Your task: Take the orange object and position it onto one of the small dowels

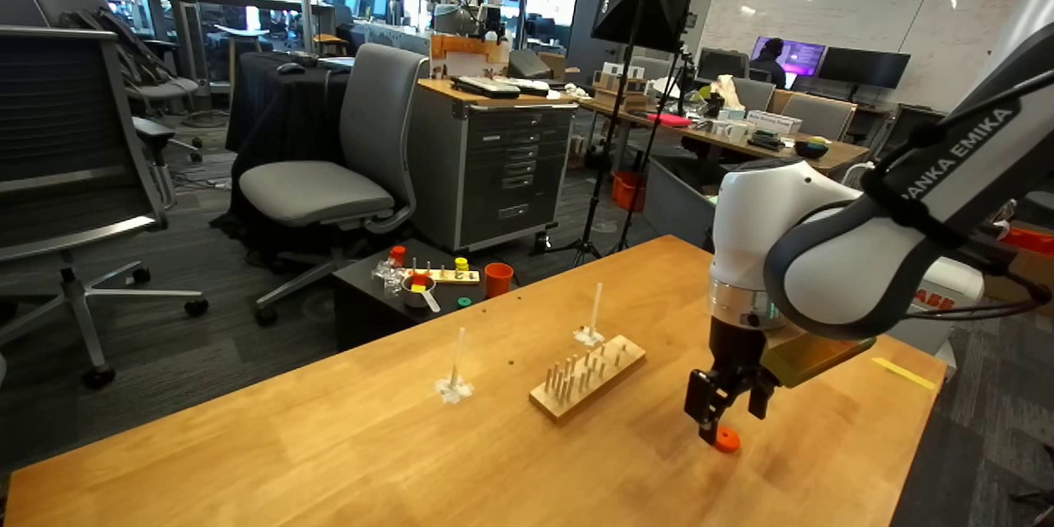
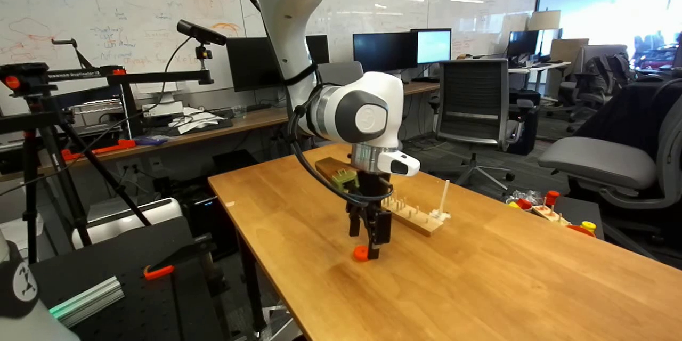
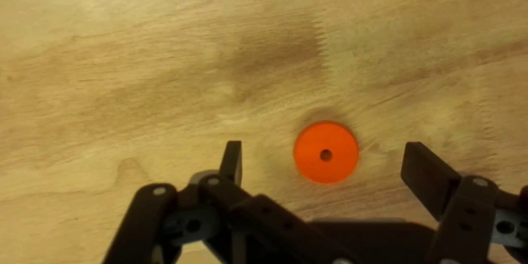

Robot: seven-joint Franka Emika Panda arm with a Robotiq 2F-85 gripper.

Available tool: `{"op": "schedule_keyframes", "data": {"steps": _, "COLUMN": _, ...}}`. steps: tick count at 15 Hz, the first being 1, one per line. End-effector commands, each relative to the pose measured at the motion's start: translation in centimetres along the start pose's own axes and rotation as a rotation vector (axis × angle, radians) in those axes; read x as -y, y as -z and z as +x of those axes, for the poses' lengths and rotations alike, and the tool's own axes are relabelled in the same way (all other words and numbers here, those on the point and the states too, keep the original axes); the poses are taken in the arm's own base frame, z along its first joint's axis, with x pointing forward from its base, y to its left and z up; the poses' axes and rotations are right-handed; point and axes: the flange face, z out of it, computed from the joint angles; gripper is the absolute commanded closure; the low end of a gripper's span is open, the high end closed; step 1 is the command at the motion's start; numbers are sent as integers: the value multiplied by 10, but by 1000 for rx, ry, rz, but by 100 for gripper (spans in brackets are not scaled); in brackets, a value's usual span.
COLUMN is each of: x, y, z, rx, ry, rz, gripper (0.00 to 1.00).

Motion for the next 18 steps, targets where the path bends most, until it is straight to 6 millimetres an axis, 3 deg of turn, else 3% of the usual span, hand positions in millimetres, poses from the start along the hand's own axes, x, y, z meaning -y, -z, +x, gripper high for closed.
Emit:
{"op": "schedule_keyframes", "data": {"steps": 1, "x": 2, "y": -2, "z": 7, "rx": -6, "ry": -29, "rz": 32, "gripper": 0}}
{"op": "schedule_keyframes", "data": {"steps": 10, "x": -3, "y": -13, "z": 12, "rx": -17, "ry": -39, "rz": 15, "gripper": 0}}
{"op": "schedule_keyframes", "data": {"steps": 11, "x": -3, "y": -14, "z": 13, "rx": -17, "ry": -41, "rz": 18, "gripper": 25}}
{"op": "schedule_keyframes", "data": {"steps": 12, "x": -3, "y": -16, "z": 14, "rx": -16, "ry": -43, "rz": 20, "gripper": 26}}
{"op": "schedule_keyframes", "data": {"steps": 18, "x": -7, "y": -13, "z": 16, "rx": -32, "ry": -57, "rz": 32, "gripper": 73}}
